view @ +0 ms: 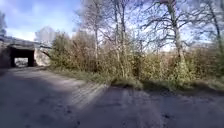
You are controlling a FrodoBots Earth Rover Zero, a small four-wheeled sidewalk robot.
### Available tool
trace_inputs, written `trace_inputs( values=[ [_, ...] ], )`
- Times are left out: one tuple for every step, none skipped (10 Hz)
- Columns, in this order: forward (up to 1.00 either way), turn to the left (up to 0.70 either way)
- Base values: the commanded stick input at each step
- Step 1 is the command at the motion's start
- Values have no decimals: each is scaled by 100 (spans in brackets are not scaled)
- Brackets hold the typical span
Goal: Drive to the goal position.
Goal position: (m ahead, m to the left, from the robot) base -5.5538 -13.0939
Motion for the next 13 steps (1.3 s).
trace_inputs(
  values=[
    [0, -100],
    [0, -100],
    [0, -100],
    [0, -100],
    [0, -100],
    [0, -100],
    [0, -100],
    [0, -100],
    [31, -76],
    [87, -34],
    [100, -40],
    [100, -40],
    [100, -40]
  ],
)
